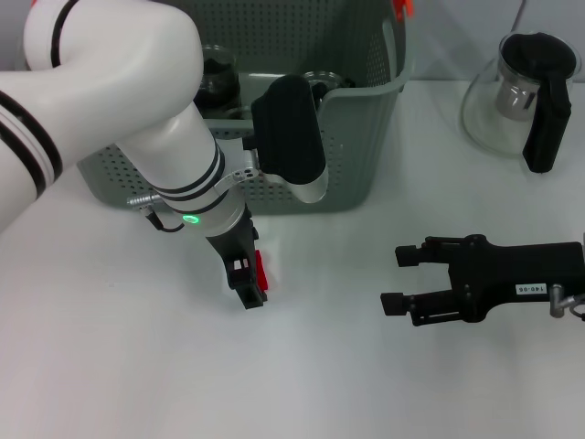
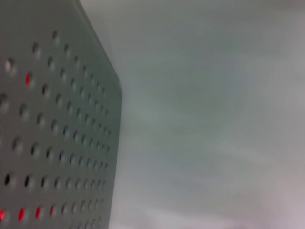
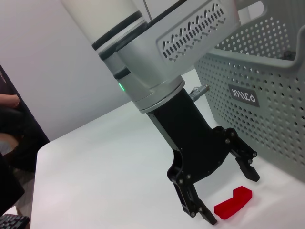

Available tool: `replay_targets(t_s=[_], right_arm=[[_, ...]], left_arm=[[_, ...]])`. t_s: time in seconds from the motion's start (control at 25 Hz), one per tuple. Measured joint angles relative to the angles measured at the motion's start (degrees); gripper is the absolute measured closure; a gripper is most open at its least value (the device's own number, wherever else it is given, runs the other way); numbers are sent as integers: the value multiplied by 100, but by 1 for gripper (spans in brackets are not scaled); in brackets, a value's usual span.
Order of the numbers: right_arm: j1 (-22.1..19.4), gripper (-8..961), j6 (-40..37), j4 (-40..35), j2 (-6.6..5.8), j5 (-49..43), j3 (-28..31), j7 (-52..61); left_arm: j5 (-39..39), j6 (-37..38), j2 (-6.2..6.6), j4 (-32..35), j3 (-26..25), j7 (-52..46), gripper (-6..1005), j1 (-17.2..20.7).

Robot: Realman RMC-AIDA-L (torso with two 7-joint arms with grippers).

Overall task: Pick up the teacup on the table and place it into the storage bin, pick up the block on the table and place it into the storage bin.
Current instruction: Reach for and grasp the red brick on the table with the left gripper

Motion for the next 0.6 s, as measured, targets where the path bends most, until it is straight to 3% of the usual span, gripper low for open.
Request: replay_targets(t_s=[0.12, 0.6], right_arm=[[-5, 39, -3, 0, 0, 0, 0, 0], [-17, 38, -4, 0, 0, 0, 1, -9]], left_arm=[[0, -4, 0, -4, 18, 0, 67, 0], [0, 16, 0, -144, 114, 13, 250, -76]])
